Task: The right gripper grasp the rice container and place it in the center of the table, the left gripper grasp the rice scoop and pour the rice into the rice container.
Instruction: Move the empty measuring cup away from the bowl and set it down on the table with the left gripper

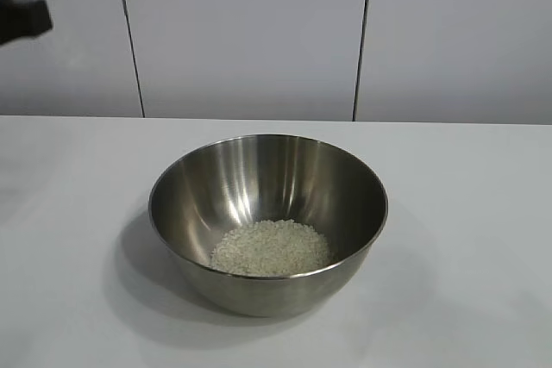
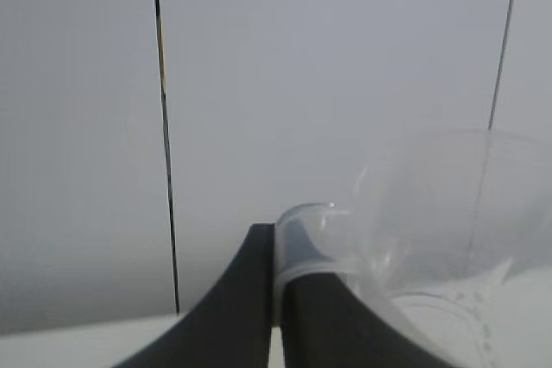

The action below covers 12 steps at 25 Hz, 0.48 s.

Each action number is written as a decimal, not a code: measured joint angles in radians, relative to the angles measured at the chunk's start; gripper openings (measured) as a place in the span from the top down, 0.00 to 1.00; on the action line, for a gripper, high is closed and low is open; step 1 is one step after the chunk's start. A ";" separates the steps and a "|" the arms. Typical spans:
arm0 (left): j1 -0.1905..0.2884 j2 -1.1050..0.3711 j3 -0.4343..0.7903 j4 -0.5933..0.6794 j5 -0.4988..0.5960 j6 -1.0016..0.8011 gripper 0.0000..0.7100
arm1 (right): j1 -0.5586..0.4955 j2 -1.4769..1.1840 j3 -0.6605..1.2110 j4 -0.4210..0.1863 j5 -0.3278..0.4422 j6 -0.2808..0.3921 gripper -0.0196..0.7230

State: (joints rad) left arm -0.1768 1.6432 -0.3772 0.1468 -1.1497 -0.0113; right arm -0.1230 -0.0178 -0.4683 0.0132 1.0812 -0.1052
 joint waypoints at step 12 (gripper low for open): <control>0.039 0.324 -0.085 0.128 0.001 0.020 0.99 | 0.000 0.000 0.000 -0.001 0.000 0.000 0.11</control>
State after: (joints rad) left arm -0.1373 1.9670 -0.4622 0.2750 -1.1486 0.0085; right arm -0.1230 -0.0178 -0.4683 0.0125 1.0812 -0.1052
